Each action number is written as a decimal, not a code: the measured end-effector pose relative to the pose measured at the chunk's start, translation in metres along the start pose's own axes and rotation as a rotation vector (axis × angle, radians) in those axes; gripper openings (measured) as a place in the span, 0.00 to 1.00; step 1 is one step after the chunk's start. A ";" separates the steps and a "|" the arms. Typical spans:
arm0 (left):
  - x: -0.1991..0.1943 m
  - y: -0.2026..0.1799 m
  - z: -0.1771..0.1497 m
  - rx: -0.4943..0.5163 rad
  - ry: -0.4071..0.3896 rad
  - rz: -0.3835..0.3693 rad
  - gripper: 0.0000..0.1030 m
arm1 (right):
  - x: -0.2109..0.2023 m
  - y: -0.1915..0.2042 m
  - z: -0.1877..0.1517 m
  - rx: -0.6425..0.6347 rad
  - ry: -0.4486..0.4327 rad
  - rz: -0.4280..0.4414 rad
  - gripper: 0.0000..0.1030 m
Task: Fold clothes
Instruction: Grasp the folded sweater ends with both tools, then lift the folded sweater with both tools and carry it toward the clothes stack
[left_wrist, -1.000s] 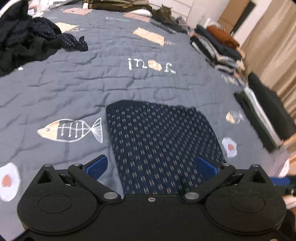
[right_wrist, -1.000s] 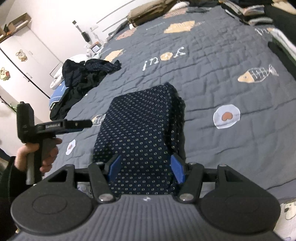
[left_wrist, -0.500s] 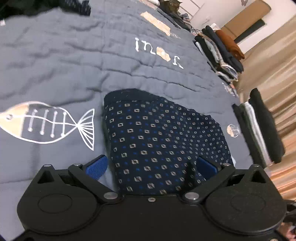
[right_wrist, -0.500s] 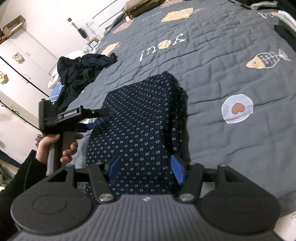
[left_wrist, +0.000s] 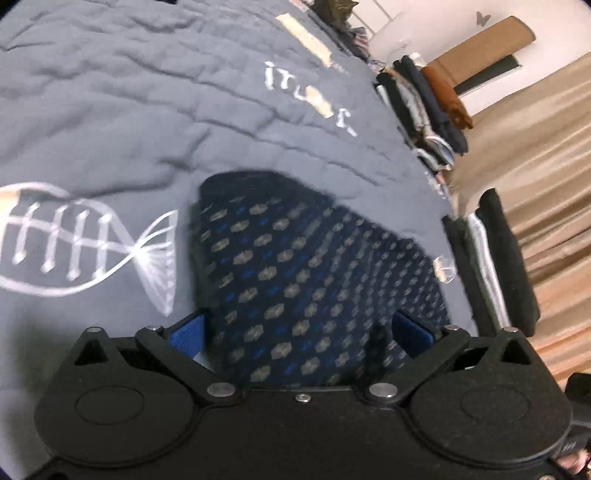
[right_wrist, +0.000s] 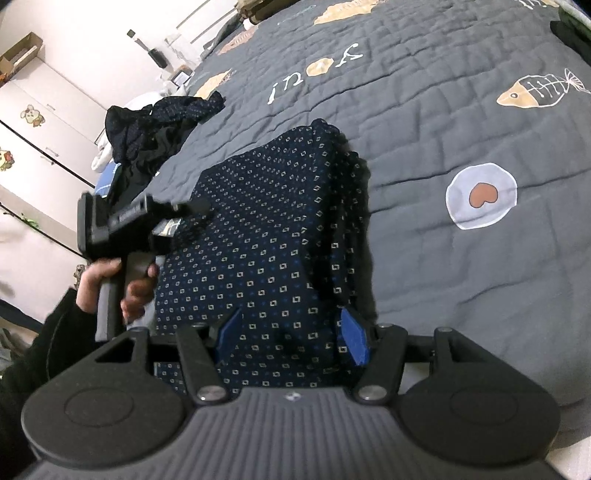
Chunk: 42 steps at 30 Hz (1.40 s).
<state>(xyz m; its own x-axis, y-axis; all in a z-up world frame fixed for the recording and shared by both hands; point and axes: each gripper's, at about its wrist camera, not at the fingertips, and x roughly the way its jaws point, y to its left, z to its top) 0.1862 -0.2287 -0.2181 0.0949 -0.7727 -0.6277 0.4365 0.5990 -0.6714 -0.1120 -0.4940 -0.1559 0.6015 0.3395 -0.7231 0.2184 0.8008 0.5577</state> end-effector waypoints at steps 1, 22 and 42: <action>0.005 -0.004 0.003 0.022 0.012 -0.012 0.98 | 0.001 -0.002 0.000 0.002 0.003 0.000 0.57; 0.041 0.020 0.020 -0.030 0.117 -0.138 0.37 | 0.006 -0.031 -0.011 0.086 0.045 0.151 0.57; 0.040 0.021 0.020 -0.030 0.122 -0.137 0.37 | 0.052 -0.064 -0.017 0.121 0.076 0.349 1.00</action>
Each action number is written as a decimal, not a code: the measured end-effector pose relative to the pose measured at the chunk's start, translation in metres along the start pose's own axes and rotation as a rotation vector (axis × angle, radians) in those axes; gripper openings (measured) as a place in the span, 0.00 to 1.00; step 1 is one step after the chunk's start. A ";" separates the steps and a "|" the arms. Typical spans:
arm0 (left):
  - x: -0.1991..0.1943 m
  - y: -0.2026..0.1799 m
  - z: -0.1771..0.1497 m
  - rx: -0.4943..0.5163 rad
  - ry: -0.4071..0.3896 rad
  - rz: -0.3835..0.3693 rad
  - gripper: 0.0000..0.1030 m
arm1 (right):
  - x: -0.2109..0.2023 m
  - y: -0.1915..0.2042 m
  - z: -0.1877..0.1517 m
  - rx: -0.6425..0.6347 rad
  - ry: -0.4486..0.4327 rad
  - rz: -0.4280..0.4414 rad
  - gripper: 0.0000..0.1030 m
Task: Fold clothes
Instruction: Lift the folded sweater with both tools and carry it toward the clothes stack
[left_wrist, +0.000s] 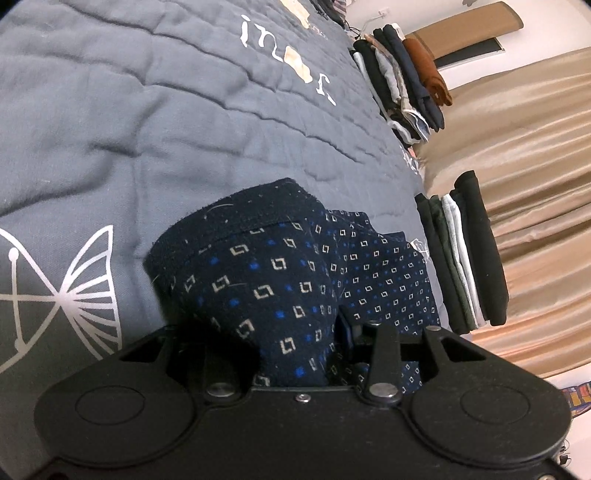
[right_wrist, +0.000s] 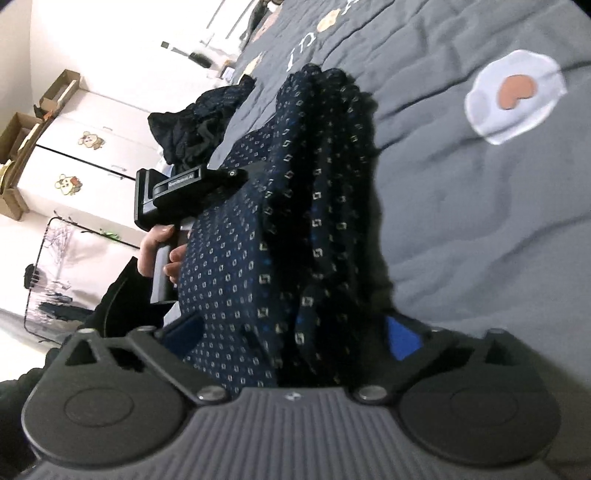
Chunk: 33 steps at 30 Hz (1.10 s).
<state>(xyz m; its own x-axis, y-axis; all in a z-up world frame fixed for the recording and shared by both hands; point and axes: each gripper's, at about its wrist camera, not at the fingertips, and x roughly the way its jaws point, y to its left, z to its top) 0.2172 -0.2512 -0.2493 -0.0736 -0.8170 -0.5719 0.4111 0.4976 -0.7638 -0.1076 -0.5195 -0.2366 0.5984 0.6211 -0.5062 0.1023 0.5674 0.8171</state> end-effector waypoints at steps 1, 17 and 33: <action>0.000 0.000 0.000 0.000 0.000 0.000 0.37 | 0.002 0.000 0.002 -0.003 0.000 -0.001 1.00; 0.000 0.001 0.000 0.002 0.001 -0.002 0.37 | 0.027 0.009 0.008 0.006 0.038 0.073 1.00; -0.021 -0.047 -0.015 0.169 -0.112 0.082 0.20 | 0.021 0.029 -0.004 -0.004 0.022 0.036 0.33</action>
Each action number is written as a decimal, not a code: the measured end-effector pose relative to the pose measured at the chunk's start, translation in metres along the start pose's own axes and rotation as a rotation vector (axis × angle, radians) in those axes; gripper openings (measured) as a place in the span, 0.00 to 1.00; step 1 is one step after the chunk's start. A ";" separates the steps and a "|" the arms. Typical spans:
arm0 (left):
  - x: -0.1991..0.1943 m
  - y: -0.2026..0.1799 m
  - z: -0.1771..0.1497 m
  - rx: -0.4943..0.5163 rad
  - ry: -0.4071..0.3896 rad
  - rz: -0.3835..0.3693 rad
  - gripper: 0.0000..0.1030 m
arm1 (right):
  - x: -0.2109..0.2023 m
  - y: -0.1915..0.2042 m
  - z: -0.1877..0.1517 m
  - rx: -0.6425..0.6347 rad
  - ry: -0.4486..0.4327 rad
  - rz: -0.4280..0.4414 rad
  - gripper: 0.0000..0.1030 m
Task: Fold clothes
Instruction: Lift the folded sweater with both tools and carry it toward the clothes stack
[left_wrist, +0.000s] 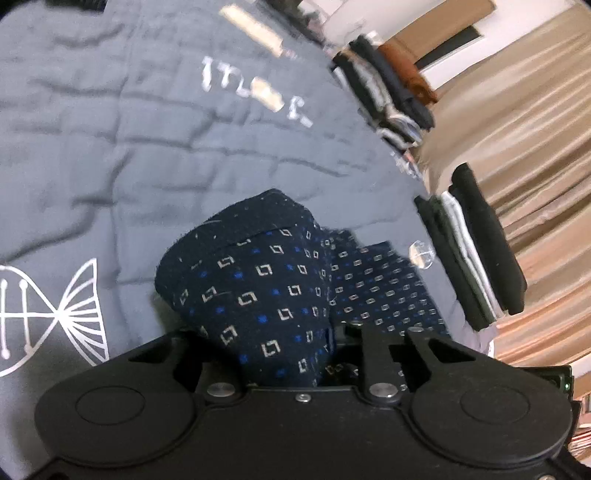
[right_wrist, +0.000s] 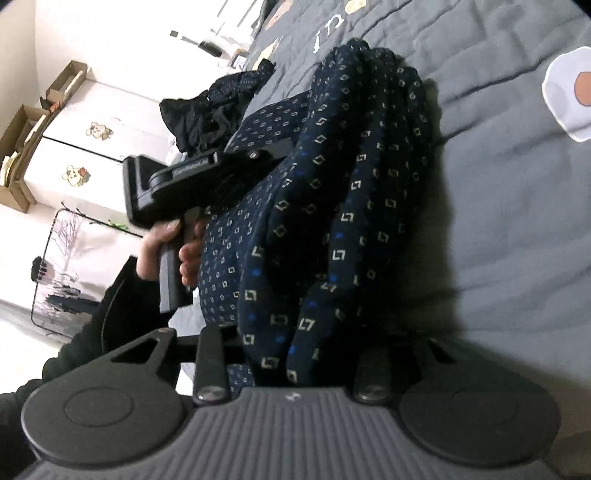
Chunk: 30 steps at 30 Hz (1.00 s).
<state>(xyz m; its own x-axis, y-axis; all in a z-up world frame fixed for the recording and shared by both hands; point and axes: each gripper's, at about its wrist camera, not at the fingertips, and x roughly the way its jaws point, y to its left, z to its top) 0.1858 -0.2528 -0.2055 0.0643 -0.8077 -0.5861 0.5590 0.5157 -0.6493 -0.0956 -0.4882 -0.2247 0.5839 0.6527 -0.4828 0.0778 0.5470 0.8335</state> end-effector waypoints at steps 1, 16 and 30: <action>-0.005 -0.007 0.000 0.016 -0.015 -0.001 0.20 | -0.003 0.002 -0.001 -0.001 -0.006 0.005 0.33; -0.049 -0.153 0.008 0.220 -0.164 -0.018 0.20 | -0.091 0.031 -0.008 -0.088 -0.146 0.082 0.32; -0.013 -0.293 -0.009 0.358 -0.250 -0.130 0.20 | -0.226 0.037 -0.017 -0.191 -0.291 -0.001 0.32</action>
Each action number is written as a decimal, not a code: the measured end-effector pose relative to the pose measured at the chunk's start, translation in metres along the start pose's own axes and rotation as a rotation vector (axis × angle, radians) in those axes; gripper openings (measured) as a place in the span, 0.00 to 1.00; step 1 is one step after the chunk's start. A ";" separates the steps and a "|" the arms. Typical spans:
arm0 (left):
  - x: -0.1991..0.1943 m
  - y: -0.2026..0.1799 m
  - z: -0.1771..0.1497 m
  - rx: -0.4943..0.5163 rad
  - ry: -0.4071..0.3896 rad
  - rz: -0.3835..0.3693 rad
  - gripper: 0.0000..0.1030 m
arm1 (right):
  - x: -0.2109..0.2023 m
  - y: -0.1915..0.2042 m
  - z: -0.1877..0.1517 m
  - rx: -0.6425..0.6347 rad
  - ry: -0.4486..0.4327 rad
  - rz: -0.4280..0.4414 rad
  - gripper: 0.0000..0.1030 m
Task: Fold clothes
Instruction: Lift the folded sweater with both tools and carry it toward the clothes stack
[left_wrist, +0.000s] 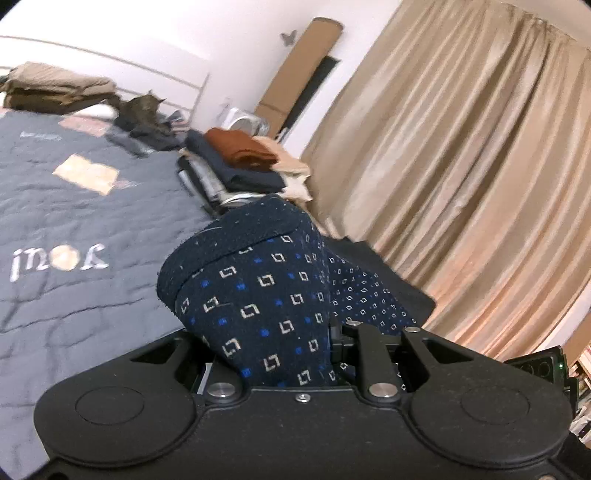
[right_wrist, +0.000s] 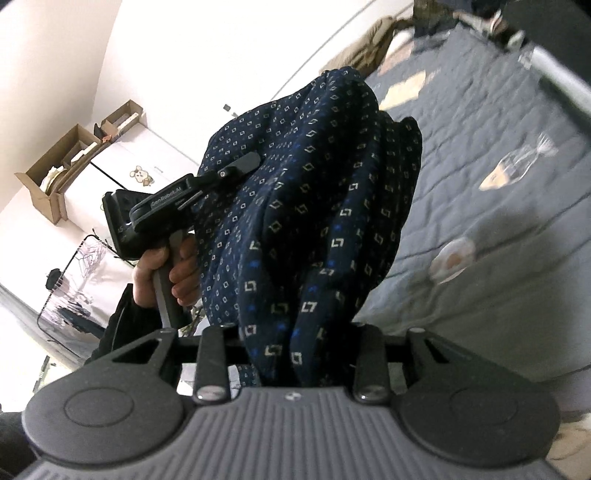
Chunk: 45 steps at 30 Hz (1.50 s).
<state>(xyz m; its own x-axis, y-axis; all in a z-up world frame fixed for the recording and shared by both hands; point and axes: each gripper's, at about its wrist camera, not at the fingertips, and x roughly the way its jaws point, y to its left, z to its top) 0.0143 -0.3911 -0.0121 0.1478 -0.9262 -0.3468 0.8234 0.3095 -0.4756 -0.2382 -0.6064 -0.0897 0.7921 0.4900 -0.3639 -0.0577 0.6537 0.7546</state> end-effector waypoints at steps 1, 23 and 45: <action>0.005 -0.008 0.000 0.004 -0.008 -0.008 0.20 | -0.009 -0.001 0.003 -0.007 -0.008 -0.006 0.32; 0.157 -0.116 0.022 0.031 -0.085 -0.117 0.20 | -0.163 -0.062 0.074 -0.053 -0.116 -0.143 0.32; 0.376 -0.143 0.095 -0.028 -0.007 -0.098 0.20 | -0.218 -0.214 0.237 -0.006 -0.043 -0.193 0.32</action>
<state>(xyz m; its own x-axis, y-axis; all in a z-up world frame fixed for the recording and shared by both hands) 0.0043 -0.8036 0.0022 0.0717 -0.9537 -0.2920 0.8185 0.2236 -0.5293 -0.2549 -0.9898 -0.0424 0.8141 0.3301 -0.4778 0.0941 0.7369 0.6695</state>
